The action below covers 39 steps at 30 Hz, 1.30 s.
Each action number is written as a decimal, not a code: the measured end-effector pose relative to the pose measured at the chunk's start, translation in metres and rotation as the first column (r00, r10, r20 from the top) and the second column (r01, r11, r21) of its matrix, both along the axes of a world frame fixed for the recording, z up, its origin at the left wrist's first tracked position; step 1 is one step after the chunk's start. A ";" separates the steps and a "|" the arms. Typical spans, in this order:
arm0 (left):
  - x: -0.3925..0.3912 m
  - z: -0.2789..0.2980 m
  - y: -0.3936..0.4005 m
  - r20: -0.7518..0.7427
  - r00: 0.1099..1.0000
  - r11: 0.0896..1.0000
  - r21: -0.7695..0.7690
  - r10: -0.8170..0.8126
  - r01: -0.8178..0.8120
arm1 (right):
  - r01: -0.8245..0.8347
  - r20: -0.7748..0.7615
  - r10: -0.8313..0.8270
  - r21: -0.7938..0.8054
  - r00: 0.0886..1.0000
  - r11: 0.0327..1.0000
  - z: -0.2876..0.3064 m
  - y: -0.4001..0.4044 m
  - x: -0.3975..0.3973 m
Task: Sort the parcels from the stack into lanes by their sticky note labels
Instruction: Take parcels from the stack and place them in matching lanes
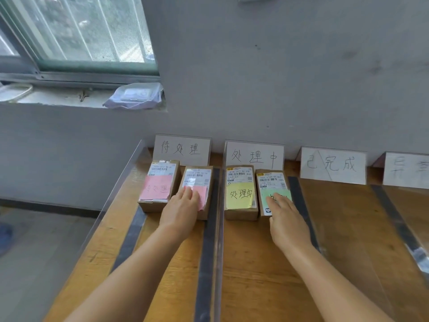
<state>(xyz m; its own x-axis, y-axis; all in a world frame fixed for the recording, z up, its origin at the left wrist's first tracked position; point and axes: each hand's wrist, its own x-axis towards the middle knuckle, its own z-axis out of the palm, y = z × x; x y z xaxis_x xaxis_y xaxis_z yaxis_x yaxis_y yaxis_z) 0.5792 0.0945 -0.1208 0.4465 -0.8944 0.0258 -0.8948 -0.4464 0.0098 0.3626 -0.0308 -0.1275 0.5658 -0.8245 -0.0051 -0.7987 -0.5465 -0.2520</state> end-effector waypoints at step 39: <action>-0.212 0.084 0.085 -0.073 0.994 0.987 -0.131 0.081 -0.090 | -0.227 0.080 0.230 -0.052 0.970 0.973 0.082 0.075 -0.135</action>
<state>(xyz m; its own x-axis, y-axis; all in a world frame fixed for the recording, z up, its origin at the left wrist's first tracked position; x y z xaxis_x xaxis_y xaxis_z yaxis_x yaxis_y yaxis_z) 0.3668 0.1791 -0.0365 0.5260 -0.8433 0.1100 -0.8486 -0.5119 0.1334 0.2277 0.0439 -0.0460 0.7361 -0.6717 0.0833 -0.6280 -0.7237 -0.2862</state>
